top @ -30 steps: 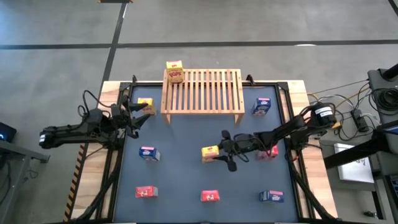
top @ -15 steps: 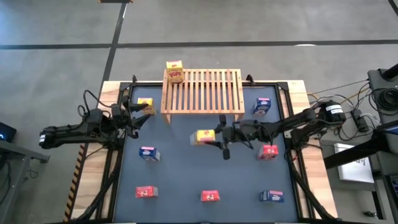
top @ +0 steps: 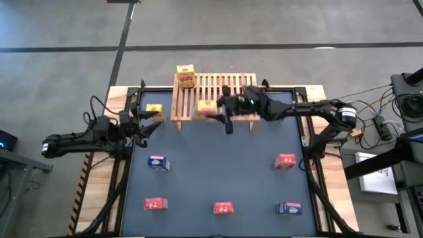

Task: Stack cereal on shelf
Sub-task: Put the bottom yellow cereal box aligned with the other yellow cereal box on the shelf

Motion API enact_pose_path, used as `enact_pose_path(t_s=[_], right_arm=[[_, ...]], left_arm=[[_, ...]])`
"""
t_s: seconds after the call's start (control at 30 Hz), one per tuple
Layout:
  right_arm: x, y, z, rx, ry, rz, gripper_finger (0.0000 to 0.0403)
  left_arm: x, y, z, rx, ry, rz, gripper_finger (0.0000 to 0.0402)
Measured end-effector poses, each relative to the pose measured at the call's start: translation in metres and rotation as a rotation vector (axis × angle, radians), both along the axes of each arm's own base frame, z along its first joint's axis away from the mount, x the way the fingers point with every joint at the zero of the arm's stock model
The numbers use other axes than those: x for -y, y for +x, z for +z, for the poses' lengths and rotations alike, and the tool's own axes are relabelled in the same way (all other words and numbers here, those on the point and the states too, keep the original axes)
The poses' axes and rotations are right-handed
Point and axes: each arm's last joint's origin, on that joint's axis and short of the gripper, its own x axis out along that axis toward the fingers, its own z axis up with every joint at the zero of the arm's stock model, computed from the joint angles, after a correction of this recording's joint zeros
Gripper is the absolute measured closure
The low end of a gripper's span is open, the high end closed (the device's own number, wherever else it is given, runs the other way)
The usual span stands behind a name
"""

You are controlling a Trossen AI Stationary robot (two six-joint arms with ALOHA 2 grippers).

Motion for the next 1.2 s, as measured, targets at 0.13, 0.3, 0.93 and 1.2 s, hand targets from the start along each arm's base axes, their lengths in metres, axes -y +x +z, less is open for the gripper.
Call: enact_pose_path(t_s=[0.13,0.3,0.93,1.2], right_arm=[[0.029,0.017,0.003,-0.067,-0.013,0.005,0.0245],[0.056,0.043,-0.001,-0.148,-0.038,-0.008,0.0245],[0.112,0.084,0.0,-0.26,0.015,-0.049,0.0245],[0.119,0.083,-0.002,-0.283,0.012,-0.054,0.0245]], left_arm=[[0.0,0.0,-0.001,-0.005,-0.013,-0.003,0.0187],[0.0,0.0,0.0,0.006,-0.014,-0.004,0.0187],[0.0,0.0,-0.003,-0.02,-0.034,-0.008,0.0187],[0.0,0.001,-0.003,-0.021,-0.034,-0.008,0.0187]])
